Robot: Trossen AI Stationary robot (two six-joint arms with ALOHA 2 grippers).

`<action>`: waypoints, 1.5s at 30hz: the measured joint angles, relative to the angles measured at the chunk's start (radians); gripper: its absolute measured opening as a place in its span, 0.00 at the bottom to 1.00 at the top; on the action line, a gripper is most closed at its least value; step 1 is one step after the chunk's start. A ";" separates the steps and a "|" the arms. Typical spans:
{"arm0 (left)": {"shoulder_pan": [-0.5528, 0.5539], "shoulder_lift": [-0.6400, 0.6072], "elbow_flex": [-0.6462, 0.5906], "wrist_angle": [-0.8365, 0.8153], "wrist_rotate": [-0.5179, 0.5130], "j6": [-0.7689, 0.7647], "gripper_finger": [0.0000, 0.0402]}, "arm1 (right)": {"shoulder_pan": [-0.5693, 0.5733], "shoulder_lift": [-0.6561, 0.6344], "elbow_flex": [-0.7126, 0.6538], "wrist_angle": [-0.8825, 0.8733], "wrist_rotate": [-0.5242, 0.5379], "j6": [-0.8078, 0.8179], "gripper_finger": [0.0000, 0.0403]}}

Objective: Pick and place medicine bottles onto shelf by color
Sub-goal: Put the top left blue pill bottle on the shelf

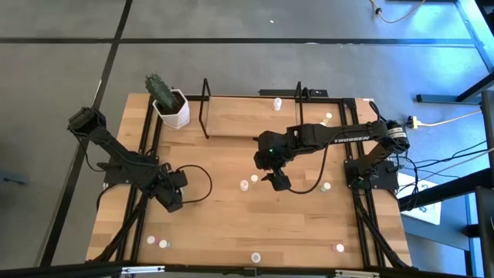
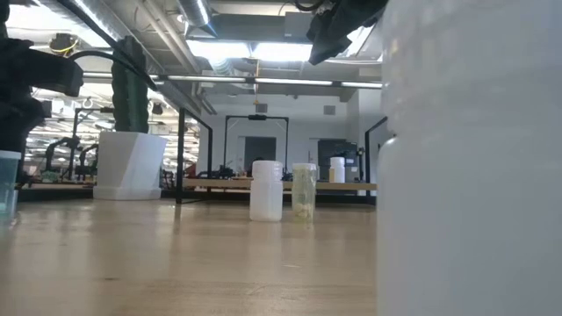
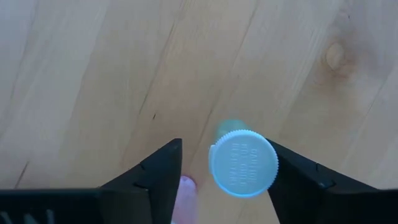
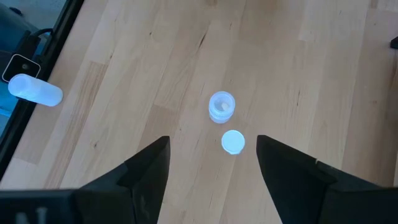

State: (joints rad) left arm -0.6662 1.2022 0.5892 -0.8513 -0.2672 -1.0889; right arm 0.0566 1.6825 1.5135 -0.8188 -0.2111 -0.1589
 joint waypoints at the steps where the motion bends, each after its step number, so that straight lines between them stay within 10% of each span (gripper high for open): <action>1: 0.000 0.000 0.000 0.000 0.000 0.000 0.48 | 0.000 0.000 0.000 0.000 0.000 0.000 0.60; 15: 0.000 0.000 0.000 0.016 0.000 0.000 0.20 | 0.000 0.000 0.000 0.000 0.000 0.000 0.60; 31: 0.000 0.000 0.048 0.056 0.000 0.001 0.20 | 0.000 -0.002 0.000 0.024 0.000 -0.001 0.60; 45: 0.037 0.000 0.333 -0.092 -0.012 0.034 0.21 | 0.000 -0.023 0.000 0.047 0.000 0.024 0.60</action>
State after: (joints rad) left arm -0.6297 1.2022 0.9218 -0.9435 -0.2794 -1.0549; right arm 0.0565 1.6593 1.5139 -0.7714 -0.2109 -0.1352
